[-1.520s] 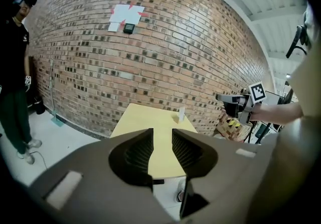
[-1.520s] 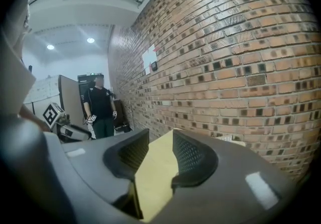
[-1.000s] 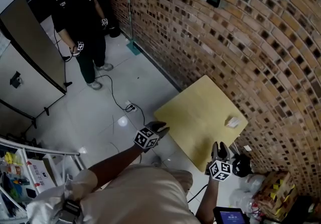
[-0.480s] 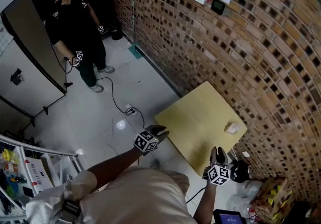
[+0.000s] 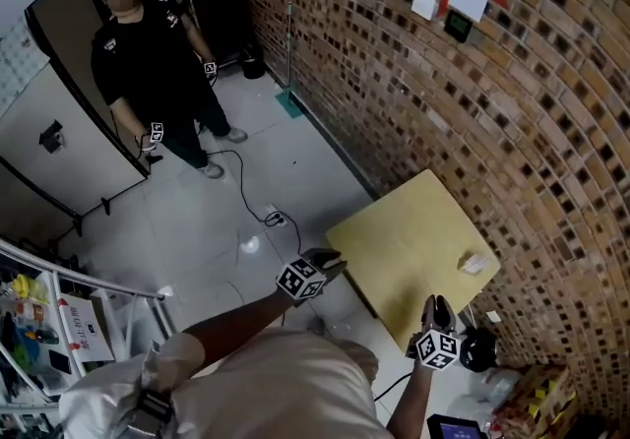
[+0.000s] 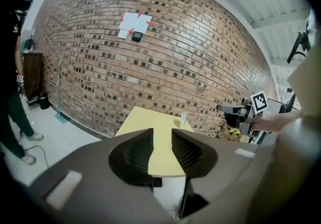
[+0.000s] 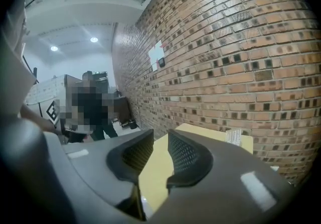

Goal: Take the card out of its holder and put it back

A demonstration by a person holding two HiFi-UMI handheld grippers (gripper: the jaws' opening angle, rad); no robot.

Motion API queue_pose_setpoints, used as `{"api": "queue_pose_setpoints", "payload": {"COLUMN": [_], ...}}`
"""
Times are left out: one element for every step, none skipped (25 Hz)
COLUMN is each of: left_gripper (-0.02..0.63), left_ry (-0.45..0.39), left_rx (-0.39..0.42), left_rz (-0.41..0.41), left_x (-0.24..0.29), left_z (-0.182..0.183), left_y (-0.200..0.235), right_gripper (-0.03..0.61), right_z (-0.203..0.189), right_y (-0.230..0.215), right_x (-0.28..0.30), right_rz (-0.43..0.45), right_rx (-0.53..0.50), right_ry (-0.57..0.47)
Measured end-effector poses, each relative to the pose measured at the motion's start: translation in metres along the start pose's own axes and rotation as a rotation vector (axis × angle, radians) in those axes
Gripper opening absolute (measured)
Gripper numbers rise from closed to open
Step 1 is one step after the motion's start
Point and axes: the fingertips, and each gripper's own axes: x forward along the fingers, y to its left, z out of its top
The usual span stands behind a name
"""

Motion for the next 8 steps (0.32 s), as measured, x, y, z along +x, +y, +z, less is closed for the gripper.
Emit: {"api": "queue_pose_setpoints", "payload": {"left_gripper": [0.13,0.13,0.13,0.13,0.13,0.13,0.13,0.13], "left_ry": [0.0,0.0,0.003,0.006,0.009,0.012,0.014,0.017], "left_rx": [0.001,0.001,-0.002,-0.006,-0.01,-0.014,-0.018,-0.021], "left_rz": [0.002,0.003,0.003,0.001,-0.003,-0.009,-0.014,-0.02], "left_x": [-0.002,-0.004,-0.005,-0.006,-0.005,-0.004,-0.002,-0.001], "left_z": [0.0,-0.001,-0.004,-0.006,-0.009,-0.011,-0.013,-0.015], "left_y": [0.0,0.0,0.0,-0.002,-0.004,-0.007,-0.009,-0.012], "right_gripper": [0.087,0.087,0.087,0.087,0.087,0.087,0.087,0.086], "right_z": [-0.001,-0.002,-0.004,-0.005,-0.006,-0.006,-0.006,-0.006], "right_y": [0.003,0.005,0.006,0.007,0.006,0.005,0.004,0.003], "right_x": [0.002,0.003,0.003,0.002,-0.001,-0.004,-0.006,-0.009], "right_rz": [0.006,0.01,0.012,0.011,0.008,0.003,-0.001,-0.005], "right_rx": [-0.004,-0.007,-0.008,-0.009,-0.01,-0.011,-0.013,-0.015], "right_ry": [0.004,0.008,0.012,0.016,0.019,0.021,0.023,0.026]}}
